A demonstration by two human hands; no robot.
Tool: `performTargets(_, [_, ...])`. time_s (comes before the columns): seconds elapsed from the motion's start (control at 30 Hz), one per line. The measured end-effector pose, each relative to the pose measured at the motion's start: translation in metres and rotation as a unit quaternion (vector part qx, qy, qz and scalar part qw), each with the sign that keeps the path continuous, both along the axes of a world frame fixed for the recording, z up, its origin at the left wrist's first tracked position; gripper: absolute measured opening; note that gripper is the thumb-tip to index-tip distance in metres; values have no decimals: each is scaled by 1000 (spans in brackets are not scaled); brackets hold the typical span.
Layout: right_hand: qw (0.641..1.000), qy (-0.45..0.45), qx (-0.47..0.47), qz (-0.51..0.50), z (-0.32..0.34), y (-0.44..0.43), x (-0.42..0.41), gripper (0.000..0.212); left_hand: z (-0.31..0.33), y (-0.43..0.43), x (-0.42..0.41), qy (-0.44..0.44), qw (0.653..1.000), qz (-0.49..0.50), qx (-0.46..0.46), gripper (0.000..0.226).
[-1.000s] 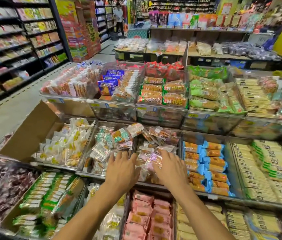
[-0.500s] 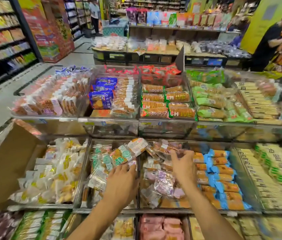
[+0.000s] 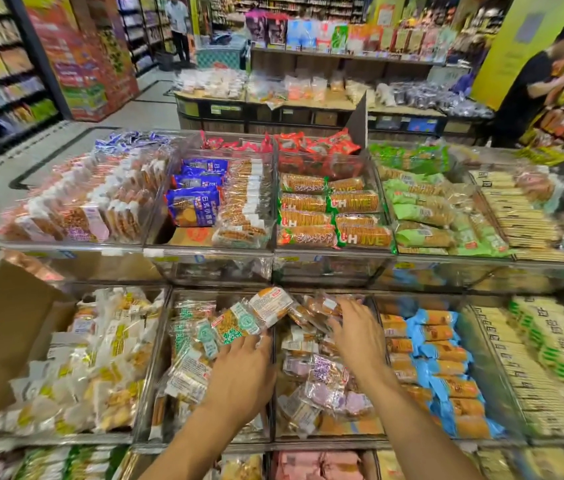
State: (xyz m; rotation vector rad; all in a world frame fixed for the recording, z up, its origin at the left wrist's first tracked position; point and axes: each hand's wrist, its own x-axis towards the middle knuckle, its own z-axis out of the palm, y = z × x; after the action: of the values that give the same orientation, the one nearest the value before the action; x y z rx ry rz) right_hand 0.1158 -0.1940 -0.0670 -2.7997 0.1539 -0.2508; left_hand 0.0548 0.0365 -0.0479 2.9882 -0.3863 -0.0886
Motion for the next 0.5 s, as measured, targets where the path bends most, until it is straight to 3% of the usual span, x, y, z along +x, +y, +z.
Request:
performTargets(0.13, [992,-86,91,-15,4,-10,-9,39,-3,-10,-3,5,999,-3,-31,43])
performTargets(0.2, [984,-151,95,14,3,-15,-20,39,-1,-22,-5,13,988,10,-154,39])
performTargets(0.23, [978,-184,87,46,0,-15,-27,41,3,-29,-4,45,964,39,-260,40])
performTargets(0.27, [970,-213,82,86,-5,-15,-34,45,8,-37,-2,112,918,83,-372,43])
performTargets(0.33, [952,-242,84,165,-16,-14,-47,57,18,-51,6,239,765,170,-573,54])
performTargets(0.37, [947,-245,87,191,-23,-14,-51,62,20,-56,11,271,699,198,-631,59])
performTargets(0.4, [944,-244,90,204,-27,-14,-55,64,21,-58,14,288,657,216,-663,63])
performTargets(0.43, [942,-245,92,210,-30,-14,-57,64,20,-60,16,296,637,221,-677,64])
performTargets(0.5, [936,-250,90,230,-32,-14,-62,62,15,-63,17,295,646,224,-667,63])
